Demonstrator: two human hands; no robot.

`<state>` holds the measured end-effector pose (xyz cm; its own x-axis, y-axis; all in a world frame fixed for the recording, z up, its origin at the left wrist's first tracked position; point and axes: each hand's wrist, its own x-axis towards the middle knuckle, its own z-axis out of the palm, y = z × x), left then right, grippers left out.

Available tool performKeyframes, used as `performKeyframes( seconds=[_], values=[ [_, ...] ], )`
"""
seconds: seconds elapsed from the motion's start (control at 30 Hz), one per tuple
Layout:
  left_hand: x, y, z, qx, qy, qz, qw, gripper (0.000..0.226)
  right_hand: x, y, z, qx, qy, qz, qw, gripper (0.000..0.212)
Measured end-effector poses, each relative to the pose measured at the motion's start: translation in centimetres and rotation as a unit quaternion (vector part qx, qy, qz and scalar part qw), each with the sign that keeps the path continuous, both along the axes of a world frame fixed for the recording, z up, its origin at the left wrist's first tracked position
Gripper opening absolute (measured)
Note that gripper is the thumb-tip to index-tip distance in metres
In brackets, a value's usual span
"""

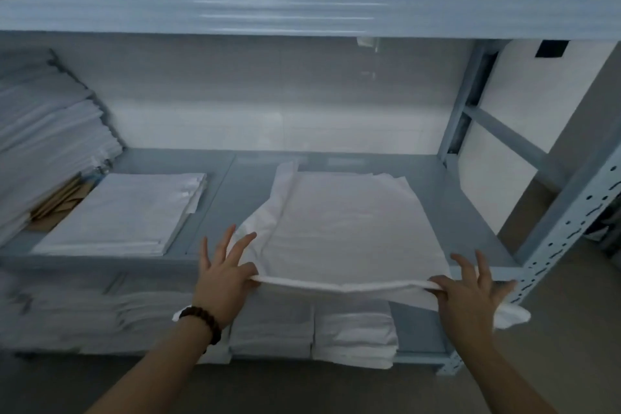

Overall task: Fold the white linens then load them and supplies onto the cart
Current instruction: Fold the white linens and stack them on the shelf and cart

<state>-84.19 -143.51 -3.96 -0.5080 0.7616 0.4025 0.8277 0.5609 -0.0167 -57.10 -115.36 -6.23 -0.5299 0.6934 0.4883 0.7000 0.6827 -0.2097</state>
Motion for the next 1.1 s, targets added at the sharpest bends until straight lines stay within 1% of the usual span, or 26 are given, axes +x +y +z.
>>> performKeyframes(
  seconds=[0.1,0.13,0.2,0.27,0.3,0.33,0.4,0.43,0.47,0.5,0.57,0.63,0.73,0.83,0.9,0.93,0.97,1.03,1.07,1.1],
  values=[
    [-0.4,0.4,-1.7,-0.073,-0.048,0.026,0.996,0.025,-0.4,0.8,-1.0,-0.039,-0.043,0.002,0.998,0.021],
    [-0.7,0.6,-2.3,-0.096,-0.067,0.038,0.992,0.018,-0.7,1.1,-1.2,-0.047,-0.054,0.006,0.997,0.021],
    [-1.7,1.3,-3.9,-0.137,-0.068,0.043,0.987,0.002,-1.5,2.0,-1.7,-0.057,-0.070,0.016,0.996,0.018],
    [-3.1,2.1,-5.6,-0.162,-0.085,0.038,0.982,0.013,-2.6,2.9,-2.2,-0.064,-0.092,0.019,0.994,0.016],
    [-3.7,2.6,-6.2,-0.165,-0.100,0.033,0.981,0.023,-3.1,3.4,-2.6,-0.067,-0.101,0.018,0.992,0.015],
    [-4.2,3.3,-6.5,-0.167,-0.114,0.026,0.979,0.040,-3.6,3.9,-3.1,-0.065,-0.108,0.017,0.992,0.015],
    [-5.1,5.3,-7.2,-0.154,-0.111,0.012,0.982,0.080,-4.6,5.0,-4.2,-0.059,-0.118,0.015,0.991,0.016],
    [-5.5,6.7,-7.5,-0.146,-0.105,0.007,0.984,0.094,-5.1,5.4,-4.7,-0.055,-0.120,0.016,0.991,0.017],
    [-5.8,8.2,-7.9,-0.147,-0.101,0.002,0.984,0.102,-5.5,5.9,-5.4,-0.043,-0.119,0.018,0.992,0.020],
    [-6.1,10.0,-8.3,-0.160,-0.099,-0.005,0.982,0.103,-5.9,6.1,-5.9,-0.034,-0.120,0.021,0.992,0.023],
    [-6.5,13.8,-9.4,-0.198,-0.109,-0.018,0.974,0.095,-6.6,6.4,-7.0,-0.013,-0.128,0.036,0.991,0.029],
    [-6.6,17.5,-11.0,-0.229,-0.142,-0.028,0.963,0.088,-7.3,6.7,-7.8,-0.003,-0.136,0.054,0.989,0.034],
    [-7.2,21.8,-13.3,-0.268,-0.195,-0.015,0.943,0.084,-8.3,7.6,-8.6,-0.015,-0.147,0.082,0.986,0.038],
    [-8.1,23.8,-15.3,-0.279,-0.250,0.023,0.927,0.081,-9.1,8.4,-9.2,-0.048,-0.176,0.133,0.974,0.035],
    [-8.3,23.9,-16.4,-0.262,-0.256,0.027,0.930,0.081,-9.6,9.0,-9.4,-0.092,-0.228,0.174,0.954,0.024],
    [-8.3,23.9,-16.8,-0.254,-0.255,0.026,0.933,0.081,-9.9,9.4,-9.7,-0.121,-0.264,0.203,0.935,0.021],
    [-8.4,23.9,-17.0,-0.249,-0.254,0.024,0.934,0.080,-10.2,9.9,-10.0,-0.150,-0.312,0.232,0.909,0.028],
    [-8.5,23.8,-17.2,-0.245,-0.252,0.022,0.936,0.080,-10.8,10.3,-10.3,-0.231,-0.420,0.267,0.836,0.061],
    [-8.5,23.8,-17.3,-0.245,-0.250,0.021,0.936,0.080,-11.2,10.3,-10.3,-0.262,-0.444,0.278,0.810,0.078],
    [-8.6,23.9,-17.3,-0.244,-0.250,0.020,0.937,0.080,-11.6,10.2,-10.2,-0.282,-0.441,0.286,0.803,0.091]
  ],
)
